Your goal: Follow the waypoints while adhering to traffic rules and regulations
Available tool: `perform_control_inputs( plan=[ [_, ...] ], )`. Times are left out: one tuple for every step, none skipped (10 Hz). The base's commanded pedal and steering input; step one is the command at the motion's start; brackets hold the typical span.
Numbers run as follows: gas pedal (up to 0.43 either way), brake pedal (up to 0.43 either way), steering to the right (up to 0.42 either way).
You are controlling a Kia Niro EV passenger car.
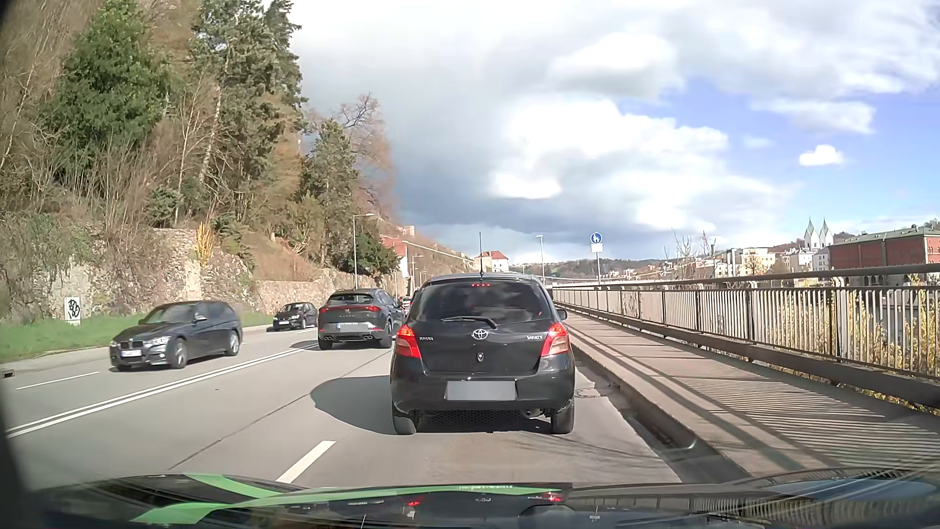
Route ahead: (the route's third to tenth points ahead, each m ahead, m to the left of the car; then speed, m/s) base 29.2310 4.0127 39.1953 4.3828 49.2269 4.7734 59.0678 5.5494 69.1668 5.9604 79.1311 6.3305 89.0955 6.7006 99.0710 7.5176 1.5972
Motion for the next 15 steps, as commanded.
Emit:
perform_control_inputs(
  plan=[
    [0.0,0.238,-0.004],
    [0.0,0.238,-0.004],
    [0.0,0.238,-0.004],
    [0.0,0.238,-0.004],
    [0.0,0.232,-0.004],
    [0.0,0.238,-0.004],
    [0.0,0.232,-0.004],
    [0.0,0.22,-0.004],
    [0.0,0.195,-0.004],
    [0.0,0.171,-0.004],
    [0.0,0.171,-0.004],
    [0.0,0.177,-0.004],
    [0.0,0.177,-0.004],
    [0.0,0.177,-0.004],
    [0.0,0.177,-0.004]
  ],
)
